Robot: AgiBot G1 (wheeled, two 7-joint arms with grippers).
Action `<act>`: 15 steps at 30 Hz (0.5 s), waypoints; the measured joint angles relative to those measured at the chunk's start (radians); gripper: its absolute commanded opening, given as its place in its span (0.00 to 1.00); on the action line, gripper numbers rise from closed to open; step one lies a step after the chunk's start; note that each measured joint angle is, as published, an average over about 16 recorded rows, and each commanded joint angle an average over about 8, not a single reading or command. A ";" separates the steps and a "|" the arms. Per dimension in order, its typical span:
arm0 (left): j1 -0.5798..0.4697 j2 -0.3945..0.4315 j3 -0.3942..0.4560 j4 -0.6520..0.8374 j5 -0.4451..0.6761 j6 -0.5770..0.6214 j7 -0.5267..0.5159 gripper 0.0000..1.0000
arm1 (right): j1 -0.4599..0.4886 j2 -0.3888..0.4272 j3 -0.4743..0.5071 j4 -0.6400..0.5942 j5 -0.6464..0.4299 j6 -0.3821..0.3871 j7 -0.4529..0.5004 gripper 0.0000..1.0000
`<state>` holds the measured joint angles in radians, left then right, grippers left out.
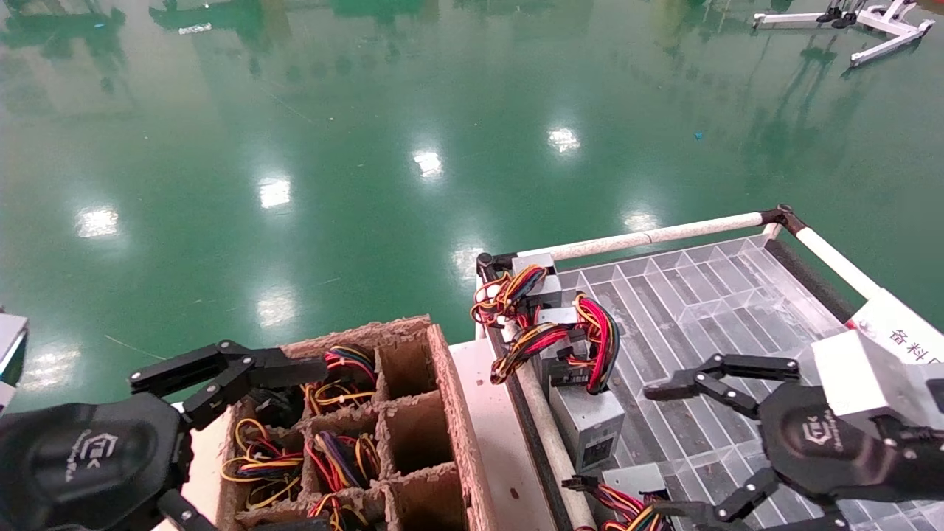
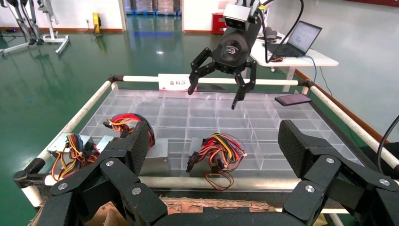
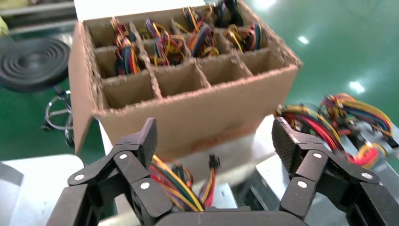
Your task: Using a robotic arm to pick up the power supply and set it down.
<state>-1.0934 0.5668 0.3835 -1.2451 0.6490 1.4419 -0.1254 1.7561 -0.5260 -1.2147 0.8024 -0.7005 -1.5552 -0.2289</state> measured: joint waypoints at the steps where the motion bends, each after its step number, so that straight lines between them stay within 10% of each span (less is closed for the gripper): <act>1: 0.000 0.000 0.000 0.000 0.000 0.000 0.000 1.00 | -0.013 -0.002 0.018 0.009 -0.001 0.001 0.008 1.00; 15: 0.000 0.000 0.000 0.000 0.000 0.000 0.000 1.00 | -0.199 -0.025 0.273 0.141 -0.009 0.017 0.122 1.00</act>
<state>-1.0934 0.5668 0.3835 -1.2451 0.6490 1.4419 -0.1254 1.5571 -0.5509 -0.9417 0.9431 -0.7093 -1.5378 -0.1072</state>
